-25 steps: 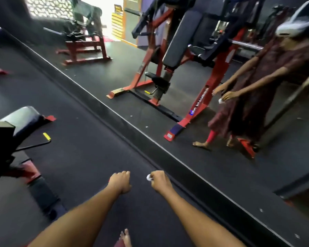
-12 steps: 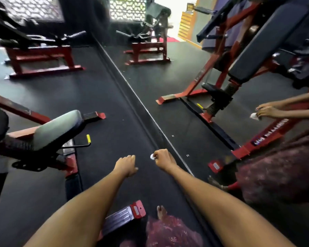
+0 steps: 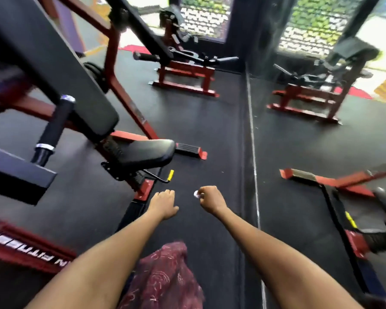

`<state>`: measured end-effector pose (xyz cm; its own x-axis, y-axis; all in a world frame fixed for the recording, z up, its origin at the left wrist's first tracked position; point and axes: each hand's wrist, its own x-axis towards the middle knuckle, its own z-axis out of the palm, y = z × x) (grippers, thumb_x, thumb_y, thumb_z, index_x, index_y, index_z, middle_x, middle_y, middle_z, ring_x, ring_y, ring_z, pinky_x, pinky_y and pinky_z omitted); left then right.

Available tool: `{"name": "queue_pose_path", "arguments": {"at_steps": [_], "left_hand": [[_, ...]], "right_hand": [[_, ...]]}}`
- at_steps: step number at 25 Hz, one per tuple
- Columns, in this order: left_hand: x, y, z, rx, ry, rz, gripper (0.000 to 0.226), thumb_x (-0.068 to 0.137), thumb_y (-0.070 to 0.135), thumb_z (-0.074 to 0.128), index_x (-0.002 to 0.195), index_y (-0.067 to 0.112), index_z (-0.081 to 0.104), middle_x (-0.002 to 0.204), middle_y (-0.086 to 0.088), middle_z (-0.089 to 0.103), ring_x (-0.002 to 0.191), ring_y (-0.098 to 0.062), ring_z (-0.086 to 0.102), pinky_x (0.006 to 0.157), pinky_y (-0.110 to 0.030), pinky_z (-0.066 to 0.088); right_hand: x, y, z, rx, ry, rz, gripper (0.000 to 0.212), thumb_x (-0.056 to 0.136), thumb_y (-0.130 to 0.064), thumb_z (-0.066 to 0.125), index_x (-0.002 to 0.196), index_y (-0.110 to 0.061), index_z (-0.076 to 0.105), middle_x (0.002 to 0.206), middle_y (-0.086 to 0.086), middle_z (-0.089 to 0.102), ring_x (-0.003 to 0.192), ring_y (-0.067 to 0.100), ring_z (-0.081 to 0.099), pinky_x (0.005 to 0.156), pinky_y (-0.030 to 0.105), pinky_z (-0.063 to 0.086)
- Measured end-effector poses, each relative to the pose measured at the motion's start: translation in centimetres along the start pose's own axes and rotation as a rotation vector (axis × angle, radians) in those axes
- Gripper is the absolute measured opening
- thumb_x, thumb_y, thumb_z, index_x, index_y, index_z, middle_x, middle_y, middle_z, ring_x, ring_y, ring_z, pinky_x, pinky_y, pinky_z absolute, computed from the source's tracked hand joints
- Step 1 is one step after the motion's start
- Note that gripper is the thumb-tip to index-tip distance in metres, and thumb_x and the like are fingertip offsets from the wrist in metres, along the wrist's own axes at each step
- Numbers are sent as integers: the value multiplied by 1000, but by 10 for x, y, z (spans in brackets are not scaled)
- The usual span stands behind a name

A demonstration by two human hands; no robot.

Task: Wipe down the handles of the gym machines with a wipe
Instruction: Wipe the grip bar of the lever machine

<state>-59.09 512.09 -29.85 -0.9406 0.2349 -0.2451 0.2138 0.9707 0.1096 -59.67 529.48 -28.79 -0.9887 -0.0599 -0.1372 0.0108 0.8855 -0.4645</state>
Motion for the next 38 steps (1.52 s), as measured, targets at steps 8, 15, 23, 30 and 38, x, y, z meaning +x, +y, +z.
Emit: {"name": "queue_pose_path", "arguments": {"at_steps": [8,15,23,30,38], "left_hand": [[23,-89,-73,-166,489,-334,51,80,28,68,120,0,55,125,-16,56,121,-31,50,109,-42,30],[-5,-188,-133,-12,917,-627,60,67,17,83,118,-4,58,126,-22,56,120,-38,52,107,-50,33],[-7,-230,-123,-45,671,-1176,84,74,31,77,137,-6,37,141,-24,42,136,-37,34,116,-48,12],[0,-224,-110,53,477,-1290,86,62,29,83,130,-6,46,108,-17,62,102,-32,61,99,-43,43],[1,-223,-110,163,523,-1305,80,53,21,85,121,-8,55,93,-17,64,83,-32,64,81,-42,53]], "right_hand": [[111,-130,11,198,-52,-483,15,80,-7,56,76,2,67,80,18,68,78,27,64,66,37,48],[186,-263,1,570,-15,-741,11,80,-7,66,87,-5,74,85,7,73,79,9,63,68,5,39],[242,-336,3,732,-65,-817,21,76,2,64,92,-6,74,90,6,72,78,5,62,70,2,40],[276,-387,30,525,62,-1057,25,83,6,48,93,-8,66,89,3,67,93,24,59,79,39,51],[292,-382,45,347,137,-1561,37,71,12,49,99,-2,68,100,8,69,103,25,57,80,38,53]]}}
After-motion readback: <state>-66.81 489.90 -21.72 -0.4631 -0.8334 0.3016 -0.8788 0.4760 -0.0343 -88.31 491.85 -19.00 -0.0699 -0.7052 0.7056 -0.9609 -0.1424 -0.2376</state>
